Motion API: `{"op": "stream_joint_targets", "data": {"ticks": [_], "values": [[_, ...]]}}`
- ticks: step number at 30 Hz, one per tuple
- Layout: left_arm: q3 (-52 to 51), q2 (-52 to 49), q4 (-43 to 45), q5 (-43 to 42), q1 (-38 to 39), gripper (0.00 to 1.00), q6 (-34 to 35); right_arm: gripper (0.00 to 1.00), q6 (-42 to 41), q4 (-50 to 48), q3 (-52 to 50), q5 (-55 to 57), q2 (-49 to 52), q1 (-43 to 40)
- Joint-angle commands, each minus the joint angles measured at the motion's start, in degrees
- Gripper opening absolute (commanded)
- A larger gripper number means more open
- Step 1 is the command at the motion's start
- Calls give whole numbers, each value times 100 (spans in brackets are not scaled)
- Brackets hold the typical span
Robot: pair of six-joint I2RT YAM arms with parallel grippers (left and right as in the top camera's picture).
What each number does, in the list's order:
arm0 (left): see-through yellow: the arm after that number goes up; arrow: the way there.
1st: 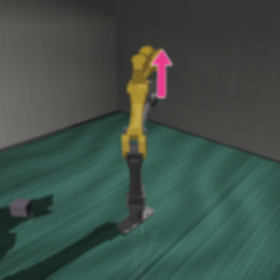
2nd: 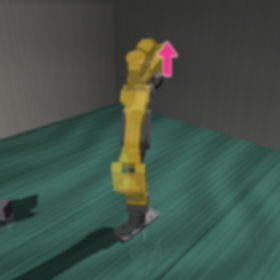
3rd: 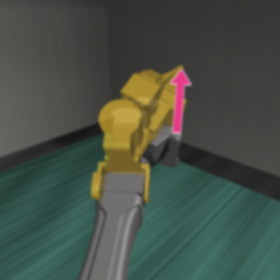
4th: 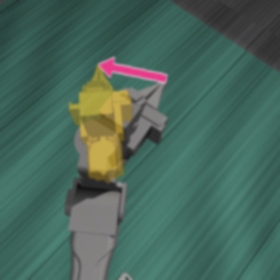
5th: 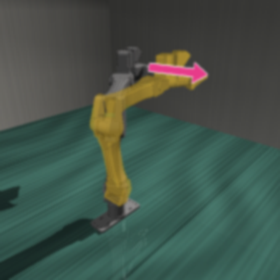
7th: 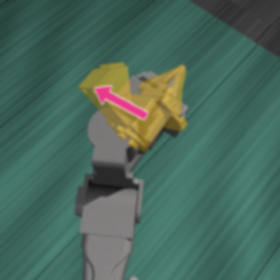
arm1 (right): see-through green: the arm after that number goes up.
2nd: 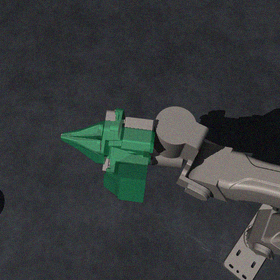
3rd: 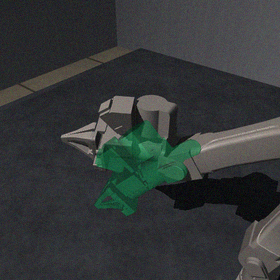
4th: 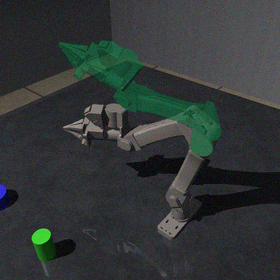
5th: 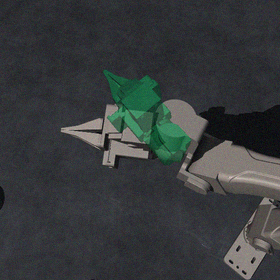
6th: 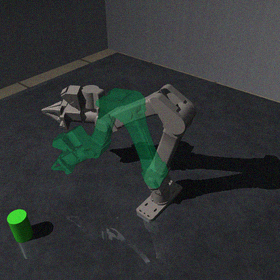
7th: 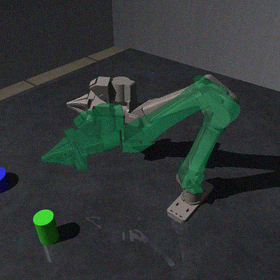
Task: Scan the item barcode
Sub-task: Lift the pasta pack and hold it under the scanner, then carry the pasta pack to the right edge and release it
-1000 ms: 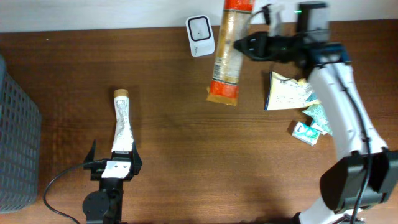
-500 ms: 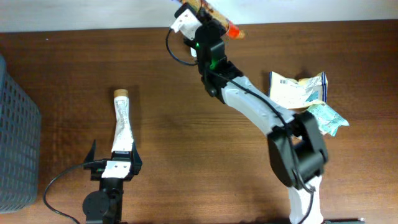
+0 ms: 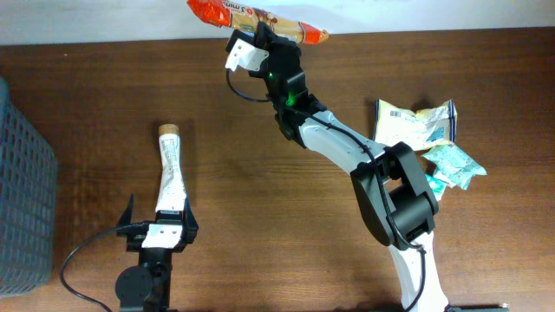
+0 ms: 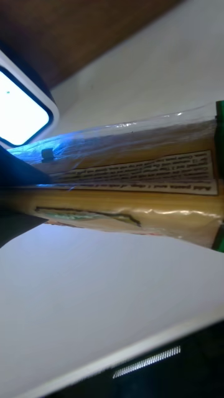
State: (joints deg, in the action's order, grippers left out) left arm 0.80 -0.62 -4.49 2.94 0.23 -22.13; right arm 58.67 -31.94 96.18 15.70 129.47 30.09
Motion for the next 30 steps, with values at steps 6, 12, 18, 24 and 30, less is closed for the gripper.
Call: {"op": "stream_joint_targets", "data": {"ticks": [6, 12, 18, 24, 30], "values": [[-28, 26, -4, -20, -28, 99, -72, 4, 111, -37, 212, -48, 24, -251], [-28, 26, -4, -20, -28, 99, -70, 4, 111, -37, 212, -48, 15, -223], [-26, 26, -4, -20, -28, 99, -70, 4, -212, 468, 212, 310, -678, -57], [-28, 26, -4, -20, -28, 99, -72, 4, -3032, 3869, 212, -289, -2765, -118], [-28, 26, -4, -20, -28, 99, -70, 4, -6006, 7123, 212, -1665, -4271, -944]]}}
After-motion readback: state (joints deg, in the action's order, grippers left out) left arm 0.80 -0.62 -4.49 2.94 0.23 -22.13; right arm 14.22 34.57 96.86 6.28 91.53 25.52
